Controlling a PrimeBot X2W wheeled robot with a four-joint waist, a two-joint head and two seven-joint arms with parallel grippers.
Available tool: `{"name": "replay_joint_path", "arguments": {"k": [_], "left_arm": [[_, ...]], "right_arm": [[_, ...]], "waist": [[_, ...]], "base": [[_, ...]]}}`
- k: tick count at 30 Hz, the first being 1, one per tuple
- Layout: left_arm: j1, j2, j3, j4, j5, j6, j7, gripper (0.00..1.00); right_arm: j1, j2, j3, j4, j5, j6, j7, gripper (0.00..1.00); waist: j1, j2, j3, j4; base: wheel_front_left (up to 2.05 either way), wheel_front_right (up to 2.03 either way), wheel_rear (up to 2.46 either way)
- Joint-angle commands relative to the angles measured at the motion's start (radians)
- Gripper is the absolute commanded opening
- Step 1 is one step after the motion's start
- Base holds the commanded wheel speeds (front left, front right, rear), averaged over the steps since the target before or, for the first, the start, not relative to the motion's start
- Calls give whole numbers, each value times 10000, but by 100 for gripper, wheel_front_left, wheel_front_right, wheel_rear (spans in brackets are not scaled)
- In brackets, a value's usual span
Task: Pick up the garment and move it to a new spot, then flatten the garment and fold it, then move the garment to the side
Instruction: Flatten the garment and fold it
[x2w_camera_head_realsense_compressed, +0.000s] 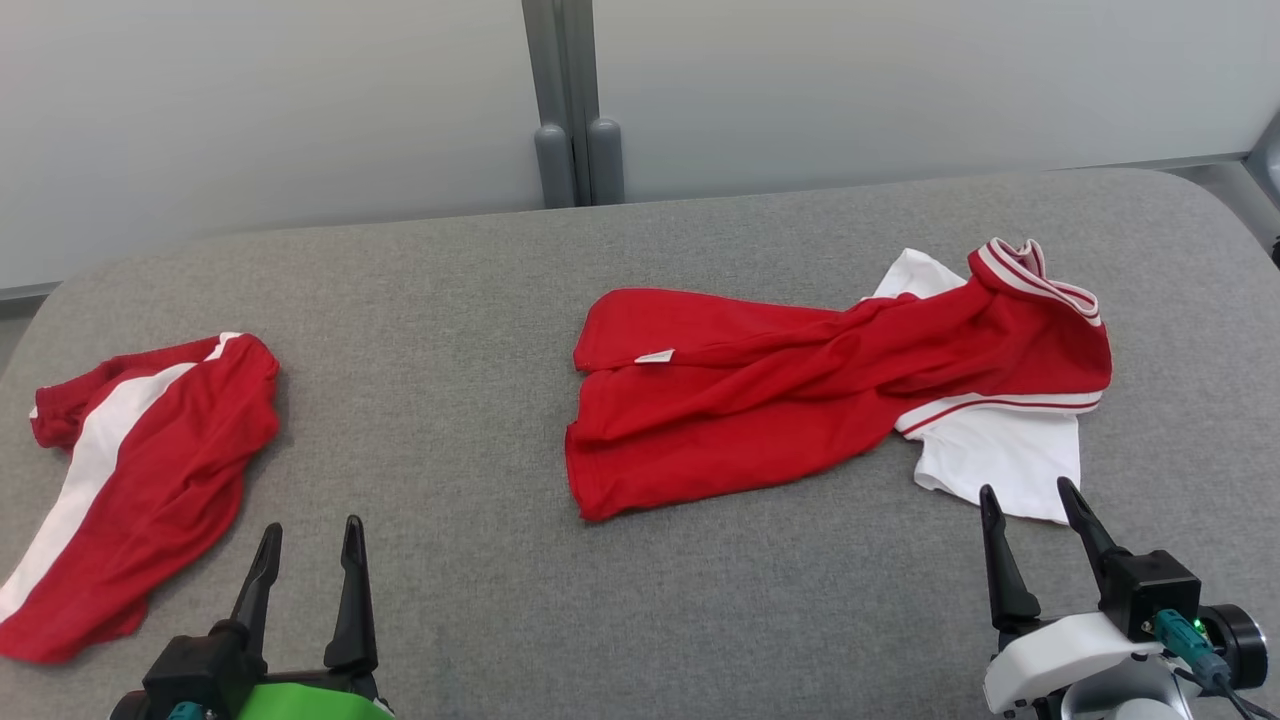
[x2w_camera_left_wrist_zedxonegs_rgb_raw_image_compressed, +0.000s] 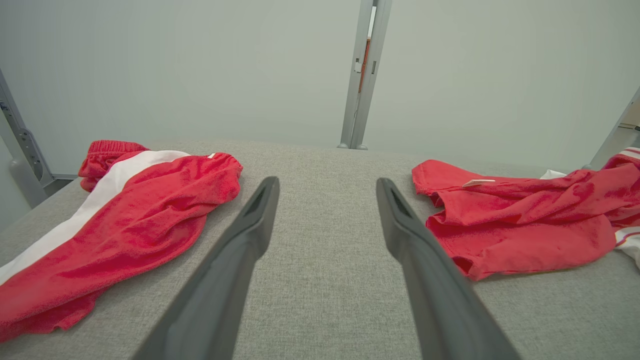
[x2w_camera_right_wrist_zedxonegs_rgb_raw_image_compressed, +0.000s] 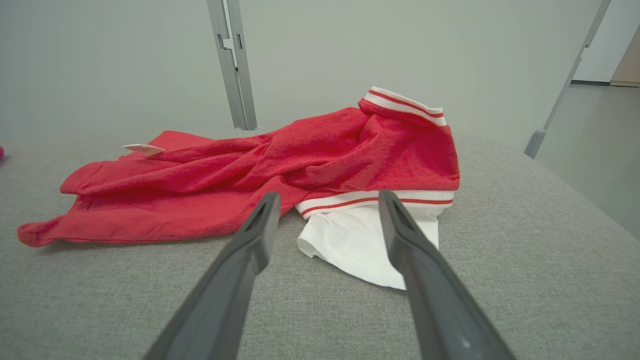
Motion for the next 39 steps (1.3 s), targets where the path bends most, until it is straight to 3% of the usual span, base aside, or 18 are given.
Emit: {"name": "replay_joint_path", "arguments": {"k": [1, 16, 20, 29, 39], "left_arm": [[112, 6, 58, -3, 125, -34, -5, 100], [-143, -25, -230, 188, -16, -34, -5, 100], [-635, 112, -1182, 838, -187, -34, -3, 100], [-2821, 344, -3911, 3735, -1287, -26, -5, 100], [-4346, 264, -4880, 5367, -1954, -26, -3, 100]], "right_arm": [[43, -9, 7, -59, 49, -17, -29, 100], [-215, -18, -213, -136, 162, -17, -29, 100], [-728, -15, -727, 601, 141, -17, 356, 100], [-2754, -8, -1665, 2999, -133, -17, 1831, 100], [-4377, -20, -2298, 5443, -750, -17, 2236, 100]], "waist": [[0, 0, -2, -17], [0, 0, 297, -81], [0, 0, 564, -238], [0, 0, 1268, -737], [0, 0, 1871, -883]], "base": [[0, 0, 0], [0, 0, 0], [0, 0, 0], [0, 0, 0], [0, 0, 0]]}}
